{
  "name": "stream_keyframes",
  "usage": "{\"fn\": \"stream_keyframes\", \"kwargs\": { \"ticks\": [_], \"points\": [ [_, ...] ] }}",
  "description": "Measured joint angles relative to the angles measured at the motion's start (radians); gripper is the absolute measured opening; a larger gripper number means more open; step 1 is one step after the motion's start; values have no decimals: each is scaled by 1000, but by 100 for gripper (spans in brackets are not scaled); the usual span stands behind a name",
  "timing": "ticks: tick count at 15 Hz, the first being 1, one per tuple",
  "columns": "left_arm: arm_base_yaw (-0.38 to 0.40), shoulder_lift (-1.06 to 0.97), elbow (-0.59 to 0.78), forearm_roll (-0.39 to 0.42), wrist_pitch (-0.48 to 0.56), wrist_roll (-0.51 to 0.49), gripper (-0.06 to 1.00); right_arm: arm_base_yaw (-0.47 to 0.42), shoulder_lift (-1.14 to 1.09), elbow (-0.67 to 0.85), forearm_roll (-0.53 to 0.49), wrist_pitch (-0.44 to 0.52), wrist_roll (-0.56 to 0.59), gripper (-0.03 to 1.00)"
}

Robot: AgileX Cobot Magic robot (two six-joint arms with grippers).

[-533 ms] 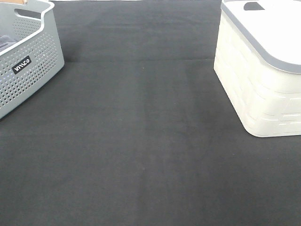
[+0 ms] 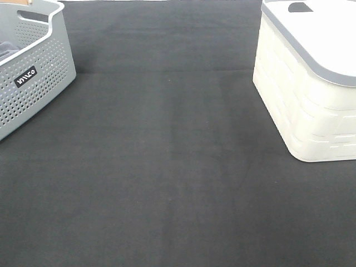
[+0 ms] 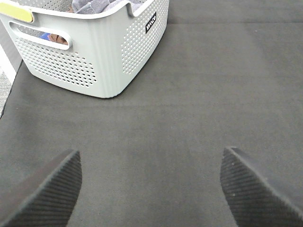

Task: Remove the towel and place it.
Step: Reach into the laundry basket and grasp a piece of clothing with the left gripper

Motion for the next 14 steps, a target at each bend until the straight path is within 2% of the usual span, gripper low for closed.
{"fn": "stream_keyframes", "kwargs": {
  "ticks": [14],
  "points": [
    [0,0,0,-1,0,0,75,0,0,0,0,0,0,68]
  ]
}}
